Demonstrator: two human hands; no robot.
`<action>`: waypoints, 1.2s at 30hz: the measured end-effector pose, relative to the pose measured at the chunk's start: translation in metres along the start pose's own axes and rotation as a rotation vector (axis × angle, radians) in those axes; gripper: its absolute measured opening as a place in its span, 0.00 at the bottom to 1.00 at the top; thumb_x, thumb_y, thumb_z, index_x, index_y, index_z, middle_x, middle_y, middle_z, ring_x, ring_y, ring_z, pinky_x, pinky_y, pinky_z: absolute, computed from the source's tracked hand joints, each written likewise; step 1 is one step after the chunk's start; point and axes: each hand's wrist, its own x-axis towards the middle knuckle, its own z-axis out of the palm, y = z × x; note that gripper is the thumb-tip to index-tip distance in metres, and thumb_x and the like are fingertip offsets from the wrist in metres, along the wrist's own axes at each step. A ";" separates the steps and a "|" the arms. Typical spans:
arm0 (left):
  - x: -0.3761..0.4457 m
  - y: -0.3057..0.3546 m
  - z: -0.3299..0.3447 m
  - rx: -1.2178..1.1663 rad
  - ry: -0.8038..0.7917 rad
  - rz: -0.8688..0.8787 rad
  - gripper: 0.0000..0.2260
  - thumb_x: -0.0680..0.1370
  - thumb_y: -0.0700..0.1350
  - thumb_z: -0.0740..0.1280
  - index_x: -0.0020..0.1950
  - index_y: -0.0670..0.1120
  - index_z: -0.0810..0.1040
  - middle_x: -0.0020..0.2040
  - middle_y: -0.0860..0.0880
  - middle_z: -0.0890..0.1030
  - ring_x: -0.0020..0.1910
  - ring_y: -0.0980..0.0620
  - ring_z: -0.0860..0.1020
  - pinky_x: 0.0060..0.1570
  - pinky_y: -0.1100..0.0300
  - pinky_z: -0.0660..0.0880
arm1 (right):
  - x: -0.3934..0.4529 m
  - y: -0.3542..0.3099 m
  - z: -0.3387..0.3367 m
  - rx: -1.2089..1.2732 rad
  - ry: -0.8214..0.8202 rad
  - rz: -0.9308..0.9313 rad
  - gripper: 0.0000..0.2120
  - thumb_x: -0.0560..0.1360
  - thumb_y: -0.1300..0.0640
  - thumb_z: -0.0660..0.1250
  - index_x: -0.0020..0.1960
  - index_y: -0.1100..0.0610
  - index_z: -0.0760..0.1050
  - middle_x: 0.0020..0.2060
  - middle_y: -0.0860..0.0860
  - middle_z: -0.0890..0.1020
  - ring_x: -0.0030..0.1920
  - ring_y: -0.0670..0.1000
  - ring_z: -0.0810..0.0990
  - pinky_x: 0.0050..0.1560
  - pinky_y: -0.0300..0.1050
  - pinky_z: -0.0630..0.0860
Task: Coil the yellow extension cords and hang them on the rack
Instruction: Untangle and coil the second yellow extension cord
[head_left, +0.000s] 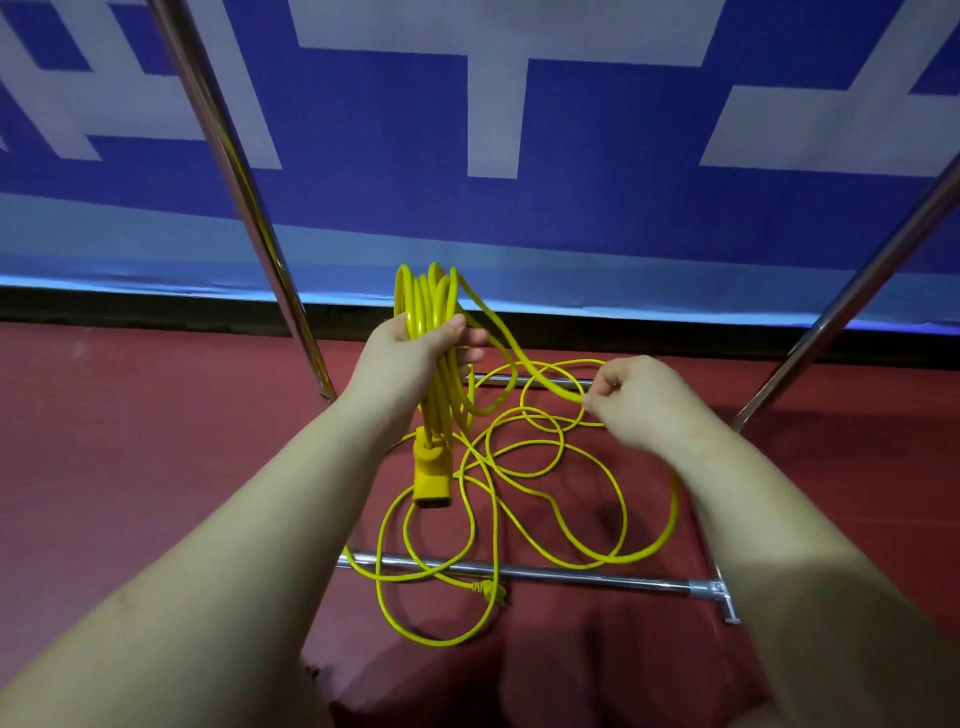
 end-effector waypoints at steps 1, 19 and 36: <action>0.000 0.000 0.000 0.018 -0.010 0.016 0.04 0.80 0.41 0.63 0.47 0.44 0.76 0.37 0.50 0.85 0.38 0.54 0.83 0.41 0.59 0.80 | -0.002 -0.003 -0.001 -0.023 -0.082 -0.039 0.11 0.74 0.56 0.66 0.33 0.54 0.72 0.31 0.50 0.76 0.39 0.54 0.76 0.38 0.41 0.67; -0.022 -0.011 0.029 0.068 -0.354 -0.053 0.01 0.77 0.35 0.65 0.47 0.40 0.75 0.34 0.48 0.81 0.31 0.54 0.80 0.33 0.59 0.79 | -0.007 -0.005 -0.017 0.223 0.143 0.097 0.26 0.69 0.30 0.61 0.33 0.54 0.67 0.29 0.49 0.72 0.35 0.53 0.72 0.38 0.45 0.65; -0.023 -0.017 0.031 -0.068 -0.425 -0.213 0.05 0.78 0.36 0.63 0.51 0.40 0.77 0.40 0.45 0.84 0.37 0.51 0.83 0.42 0.55 0.81 | -0.002 -0.007 -0.015 0.545 0.165 -0.256 0.09 0.70 0.50 0.72 0.34 0.48 0.74 0.30 0.45 0.76 0.32 0.41 0.72 0.37 0.38 0.68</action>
